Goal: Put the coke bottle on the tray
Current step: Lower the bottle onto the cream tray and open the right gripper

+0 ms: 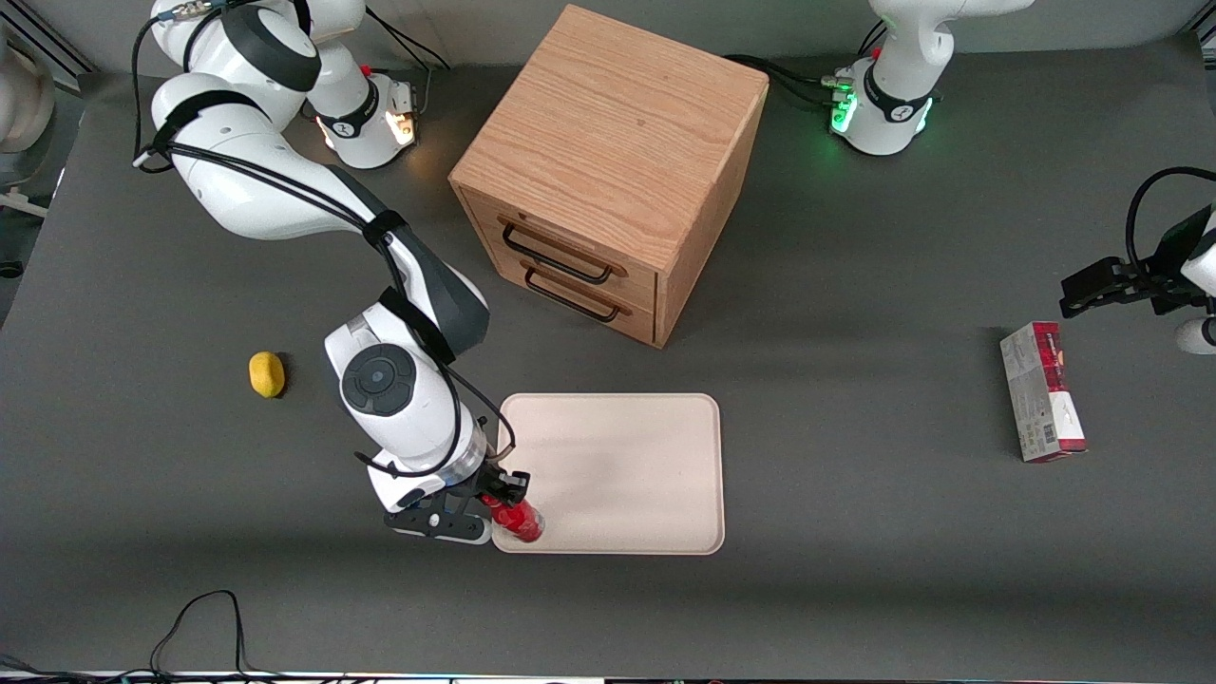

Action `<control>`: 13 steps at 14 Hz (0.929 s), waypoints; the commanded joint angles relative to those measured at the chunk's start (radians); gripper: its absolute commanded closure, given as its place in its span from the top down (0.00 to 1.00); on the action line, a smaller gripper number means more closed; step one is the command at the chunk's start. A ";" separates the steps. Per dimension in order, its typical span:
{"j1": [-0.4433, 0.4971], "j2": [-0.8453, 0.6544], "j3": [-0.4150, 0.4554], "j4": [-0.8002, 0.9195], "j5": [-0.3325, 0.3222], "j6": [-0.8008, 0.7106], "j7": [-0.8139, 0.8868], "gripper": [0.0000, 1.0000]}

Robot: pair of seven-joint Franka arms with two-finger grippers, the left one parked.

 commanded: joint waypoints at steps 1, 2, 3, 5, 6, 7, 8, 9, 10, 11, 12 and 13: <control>0.010 0.035 0.014 0.041 -0.057 0.017 0.010 0.00; 0.009 0.036 0.014 0.038 -0.057 0.017 0.009 0.05; 0.010 0.036 0.012 0.024 -0.059 0.017 0.010 0.31; 0.010 0.036 0.012 0.017 -0.094 0.017 0.013 1.00; 0.010 0.036 0.012 0.013 -0.123 0.017 0.019 1.00; 0.010 0.036 0.012 0.015 -0.125 0.019 0.024 1.00; 0.010 0.033 0.012 0.017 -0.123 0.035 0.027 1.00; 0.010 0.029 0.012 0.015 -0.123 0.052 0.033 1.00; 0.016 0.021 0.011 0.015 -0.123 0.052 0.059 1.00; 0.019 0.001 0.000 0.013 -0.120 0.040 0.059 1.00; 0.032 -0.040 -0.014 0.003 -0.102 0.010 0.056 1.00; 0.038 -0.095 -0.055 -0.028 -0.047 -0.036 0.052 1.00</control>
